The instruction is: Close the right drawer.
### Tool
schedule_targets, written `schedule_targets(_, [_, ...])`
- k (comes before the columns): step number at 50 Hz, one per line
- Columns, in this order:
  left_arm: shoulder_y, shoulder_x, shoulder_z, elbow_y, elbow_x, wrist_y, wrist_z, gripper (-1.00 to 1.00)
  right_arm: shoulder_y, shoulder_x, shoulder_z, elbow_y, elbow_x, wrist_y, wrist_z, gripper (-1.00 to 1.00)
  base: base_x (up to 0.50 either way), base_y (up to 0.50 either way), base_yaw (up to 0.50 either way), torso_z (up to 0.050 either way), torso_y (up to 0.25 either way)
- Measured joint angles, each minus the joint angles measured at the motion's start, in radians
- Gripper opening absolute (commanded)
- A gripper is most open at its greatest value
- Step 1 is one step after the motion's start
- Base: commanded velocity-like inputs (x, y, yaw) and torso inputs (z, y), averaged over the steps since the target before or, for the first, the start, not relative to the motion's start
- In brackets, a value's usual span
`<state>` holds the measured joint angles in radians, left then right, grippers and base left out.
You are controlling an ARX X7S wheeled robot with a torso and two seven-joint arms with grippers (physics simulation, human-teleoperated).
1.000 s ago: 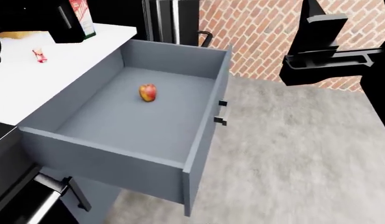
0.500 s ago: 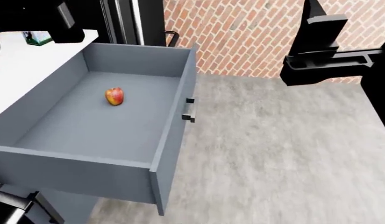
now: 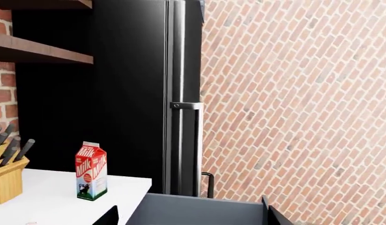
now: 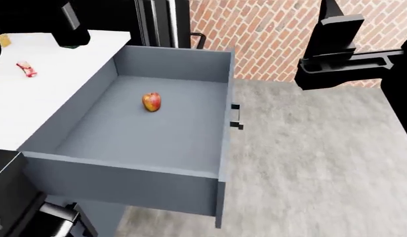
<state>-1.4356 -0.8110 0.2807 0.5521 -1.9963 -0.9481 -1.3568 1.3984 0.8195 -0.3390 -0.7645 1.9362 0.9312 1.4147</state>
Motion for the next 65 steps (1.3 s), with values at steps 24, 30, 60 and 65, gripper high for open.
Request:
schedule_targets(24, [0.000, -0.008, 0.008, 0.006, 0.003, 0.012, 0.003, 1.00, -0.009, -0.001, 0.021, -0.017, -0.025, -0.029, -0.030, 1.00, 0.08, -0.23, 0.00, 0.000, 0.000])
schedule_targets(30, [-0.001, -0.009, 0.011, 0.006, 0.004, 0.014, 0.005, 1.00, -0.009, 0.000, 0.022, -0.019, -0.029, -0.032, -0.033, 1.00, 0.07, -0.50, 0.00, 0.000, 0.000])
schedule_targets(60, [-0.005, -0.017, 0.023, 0.010, 0.002, 0.027, 0.007, 1.00, -0.003, 0.006, 0.004, -0.015, -0.036, -0.037, -0.021, 1.00, 0.17, -0.06, 0.00, 0.000, 0.001])
schedule_targets(65, [-0.005, -0.018, 0.025, 0.009, 0.003, 0.029, 0.009, 1.00, -0.005, 0.008, 0.002, -0.013, -0.038, -0.040, -0.020, 1.00, 0.00, 0.00, 0.00, 0.000, 0.000])
